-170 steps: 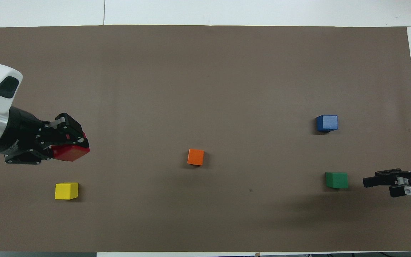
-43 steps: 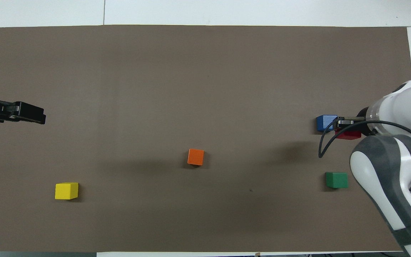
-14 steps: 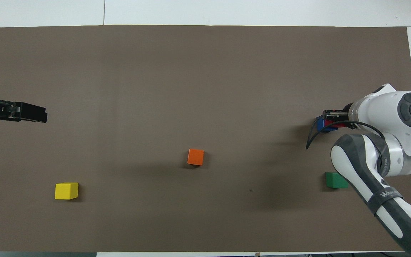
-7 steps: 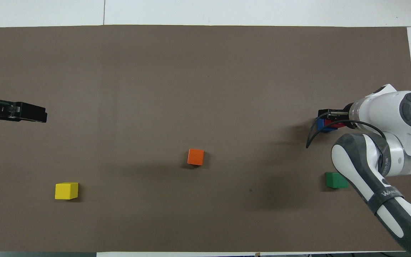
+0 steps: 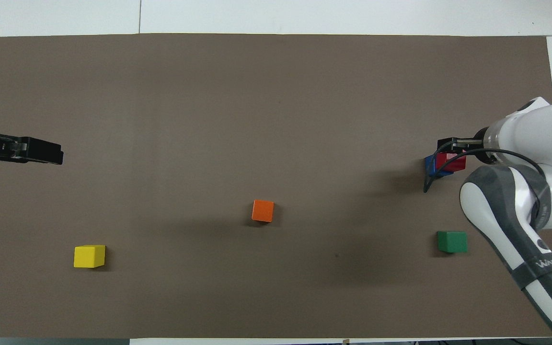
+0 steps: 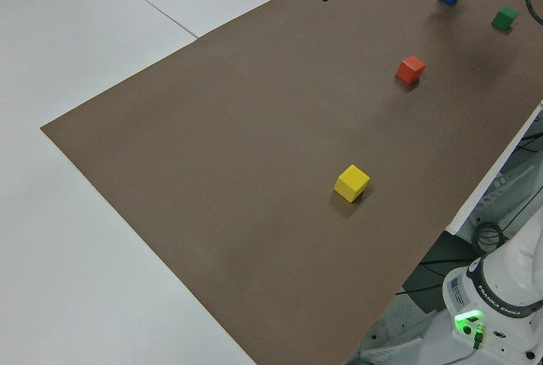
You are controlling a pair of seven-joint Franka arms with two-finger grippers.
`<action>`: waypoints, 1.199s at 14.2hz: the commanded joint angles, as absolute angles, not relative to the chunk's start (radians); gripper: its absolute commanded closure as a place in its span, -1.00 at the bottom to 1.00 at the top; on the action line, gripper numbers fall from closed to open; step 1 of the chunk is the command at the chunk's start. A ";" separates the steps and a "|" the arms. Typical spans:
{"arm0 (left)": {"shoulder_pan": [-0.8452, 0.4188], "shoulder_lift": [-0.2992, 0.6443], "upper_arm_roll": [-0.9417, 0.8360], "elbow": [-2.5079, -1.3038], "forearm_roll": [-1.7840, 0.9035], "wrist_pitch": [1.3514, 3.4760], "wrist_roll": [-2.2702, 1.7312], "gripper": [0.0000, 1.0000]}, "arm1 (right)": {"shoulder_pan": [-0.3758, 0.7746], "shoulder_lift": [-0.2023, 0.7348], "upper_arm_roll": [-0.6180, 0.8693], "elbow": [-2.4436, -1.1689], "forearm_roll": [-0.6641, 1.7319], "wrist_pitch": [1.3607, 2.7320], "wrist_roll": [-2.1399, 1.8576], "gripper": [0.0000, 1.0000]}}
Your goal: Transfer red block to right arm and stack on blue block
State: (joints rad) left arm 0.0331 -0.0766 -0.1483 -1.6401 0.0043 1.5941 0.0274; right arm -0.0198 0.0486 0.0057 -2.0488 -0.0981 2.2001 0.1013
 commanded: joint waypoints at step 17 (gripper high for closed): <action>0.034 -0.087 -0.147 -1.647 0.020 1.595 0.017 -1.00 | -0.039 -0.037 -0.044 -1.551 0.002 1.451 -0.113 -1.00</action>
State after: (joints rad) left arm 0.0331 -0.0766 -0.1483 -1.6401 0.0049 1.5941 0.0274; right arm -0.0505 -0.0442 -0.0130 -1.5798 -0.0142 1.4761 -0.0824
